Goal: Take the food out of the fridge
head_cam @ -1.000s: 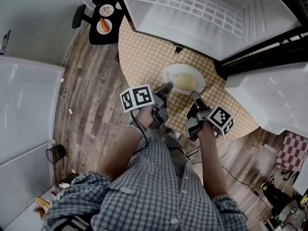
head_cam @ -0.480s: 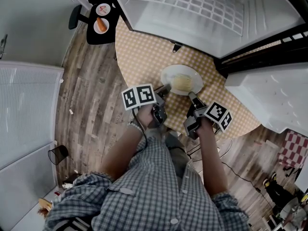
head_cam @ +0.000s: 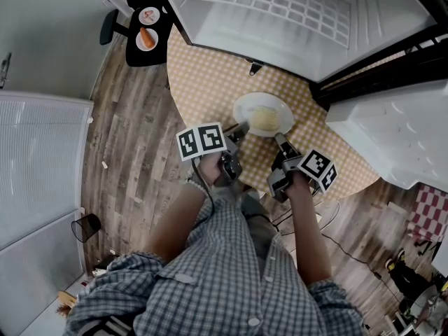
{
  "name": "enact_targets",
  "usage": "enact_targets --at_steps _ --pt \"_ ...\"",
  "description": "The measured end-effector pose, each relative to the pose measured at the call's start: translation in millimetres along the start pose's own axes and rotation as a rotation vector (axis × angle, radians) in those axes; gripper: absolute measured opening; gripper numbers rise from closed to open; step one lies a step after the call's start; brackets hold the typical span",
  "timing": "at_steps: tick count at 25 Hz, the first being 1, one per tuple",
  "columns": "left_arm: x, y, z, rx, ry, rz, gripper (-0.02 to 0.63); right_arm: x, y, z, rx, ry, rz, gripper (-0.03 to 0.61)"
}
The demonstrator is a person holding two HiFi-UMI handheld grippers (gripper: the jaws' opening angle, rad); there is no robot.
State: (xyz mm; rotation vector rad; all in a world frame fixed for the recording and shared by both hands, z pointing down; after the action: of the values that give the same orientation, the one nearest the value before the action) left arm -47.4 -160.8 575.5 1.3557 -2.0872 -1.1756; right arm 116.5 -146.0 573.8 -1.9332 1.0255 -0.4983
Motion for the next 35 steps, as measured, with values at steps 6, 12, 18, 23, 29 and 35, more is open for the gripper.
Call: enact_targets --at_steps 6,12,18,23,29,35 --pt "-7 -5 11 0.016 0.001 -0.059 0.101 -3 1 13 -0.045 0.003 0.108 0.032" --pt "-5 -29 30 0.062 -0.032 -0.269 0.033 1 21 38 -0.152 -0.037 0.371 0.025" --pt "2 -74 49 0.071 -0.067 -0.522 0.006 8 60 66 -0.178 -0.099 0.624 0.012" --pt "6 -117 70 0.058 -0.107 -0.678 0.006 7 102 87 -0.163 -0.137 0.833 0.012" --pt "6 -159 90 0.022 -0.16 -0.832 0.006 12 141 112 -0.129 -0.243 0.912 0.011" --pt "3 -195 112 0.004 -0.218 -0.964 0.006 10 176 137 -0.14 -0.322 1.095 0.009"
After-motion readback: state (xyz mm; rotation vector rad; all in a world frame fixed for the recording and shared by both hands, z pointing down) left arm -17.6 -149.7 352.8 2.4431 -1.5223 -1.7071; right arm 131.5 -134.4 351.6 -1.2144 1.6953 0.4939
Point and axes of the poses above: the fingertips, and each gripper's own axes: z backward along the fingers, y to its left, x out of its top, the point moved 4 cm from there along z, backward along the fingers, and after that the axes turned 8 degrees about y, right-handed, at the moved point
